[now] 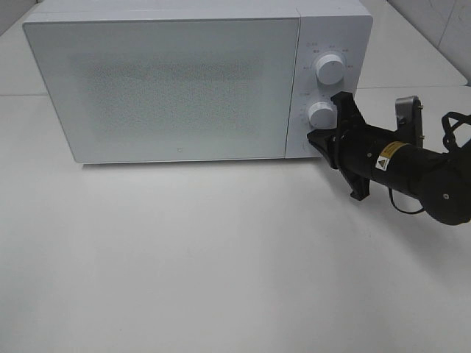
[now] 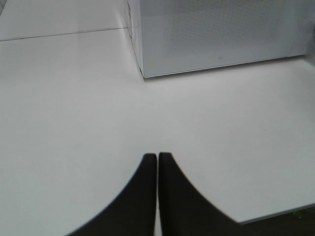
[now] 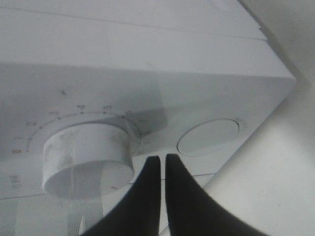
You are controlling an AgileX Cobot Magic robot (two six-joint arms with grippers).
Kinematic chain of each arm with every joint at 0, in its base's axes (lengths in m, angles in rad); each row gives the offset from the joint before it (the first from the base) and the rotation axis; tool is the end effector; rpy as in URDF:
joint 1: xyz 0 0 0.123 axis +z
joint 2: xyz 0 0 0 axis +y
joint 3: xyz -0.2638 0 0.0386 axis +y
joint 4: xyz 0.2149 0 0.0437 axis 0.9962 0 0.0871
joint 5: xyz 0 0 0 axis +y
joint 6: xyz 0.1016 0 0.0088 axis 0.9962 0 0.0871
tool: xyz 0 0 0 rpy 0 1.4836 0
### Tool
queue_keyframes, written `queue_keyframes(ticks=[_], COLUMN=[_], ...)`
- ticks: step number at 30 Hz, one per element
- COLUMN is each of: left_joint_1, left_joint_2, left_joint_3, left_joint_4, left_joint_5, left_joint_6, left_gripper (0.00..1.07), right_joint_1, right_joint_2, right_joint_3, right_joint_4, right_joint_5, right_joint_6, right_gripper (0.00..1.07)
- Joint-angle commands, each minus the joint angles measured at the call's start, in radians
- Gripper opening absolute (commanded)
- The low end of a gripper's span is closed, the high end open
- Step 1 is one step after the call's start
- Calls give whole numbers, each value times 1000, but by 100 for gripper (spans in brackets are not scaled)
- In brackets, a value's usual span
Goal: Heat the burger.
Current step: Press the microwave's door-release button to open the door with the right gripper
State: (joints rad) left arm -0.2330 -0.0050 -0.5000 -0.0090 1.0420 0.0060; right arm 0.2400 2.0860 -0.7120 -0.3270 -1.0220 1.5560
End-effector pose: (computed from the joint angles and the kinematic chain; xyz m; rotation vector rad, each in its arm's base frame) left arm -0.0053 0.0004 0.2581 0.2416 2.0095 -0.1546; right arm 0.3260 0.1085 0.1033 0.9404 1.8667 1.3235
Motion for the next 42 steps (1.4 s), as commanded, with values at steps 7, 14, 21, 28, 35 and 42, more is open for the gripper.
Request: queue_keyframes(ticks=[7,14,21,28,35,42], left_joint_1=[0,0,0,0,0,0], left_joint_2=[-22,-22,-22,-22,-22,-22], left_joint_3=[2,2,2,2,2,2], left_joint_4=[-4,-4,-4,-4,-4,-4], left_joint_5=[-10,-10,-10,-10,-10,-10], left_joint_6=[3,3,3,3,3,3], left_gripper=[0,0,0,0,0,0], right_joint_1=[15,15,15,15,15,15], right_joint_2=[47,71,76,76,76,76], right_joint_3=[-49,-53,-107,-155,-201,-272], right_joint_4=[124,149,135,139,147,145], right_joint_5=[43,-61,-61,-57,-59,-102], right_joint_6=[-20,-39,-39,-39,-30,30], right_gripper=[0,0,0,0,0,0])
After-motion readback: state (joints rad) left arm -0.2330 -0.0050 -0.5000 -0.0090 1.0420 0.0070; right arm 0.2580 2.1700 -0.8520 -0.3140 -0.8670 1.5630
